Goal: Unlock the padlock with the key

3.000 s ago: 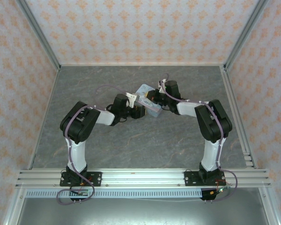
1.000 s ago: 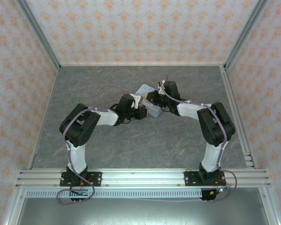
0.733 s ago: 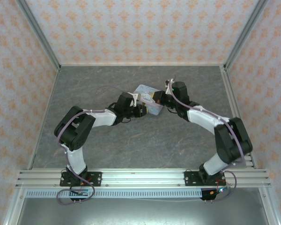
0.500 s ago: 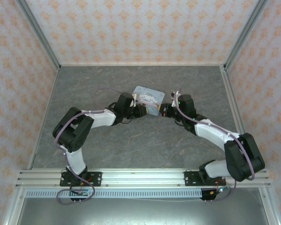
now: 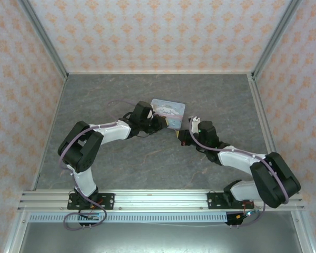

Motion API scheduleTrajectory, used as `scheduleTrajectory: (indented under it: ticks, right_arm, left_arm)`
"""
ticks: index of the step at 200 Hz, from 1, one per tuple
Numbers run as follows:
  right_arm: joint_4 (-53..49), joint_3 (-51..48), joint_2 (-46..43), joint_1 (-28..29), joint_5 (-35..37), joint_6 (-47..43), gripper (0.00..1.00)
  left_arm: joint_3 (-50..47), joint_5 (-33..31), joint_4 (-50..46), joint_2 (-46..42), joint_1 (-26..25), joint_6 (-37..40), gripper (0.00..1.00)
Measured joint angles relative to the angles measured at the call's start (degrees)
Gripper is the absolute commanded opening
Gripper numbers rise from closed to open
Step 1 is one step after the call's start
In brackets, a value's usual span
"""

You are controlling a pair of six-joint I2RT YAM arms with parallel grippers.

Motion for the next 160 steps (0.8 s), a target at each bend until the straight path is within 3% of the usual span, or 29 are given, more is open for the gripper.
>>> scheduleTrajectory:
  ticks: [160]
  right_arm:
    - [12.7,-1.1,9.3,1.4,2.6,-2.0,0.00]
  left_arm:
    - [2.6,1.4,-4.0,-1.0,0.0,-5.5,0.17]
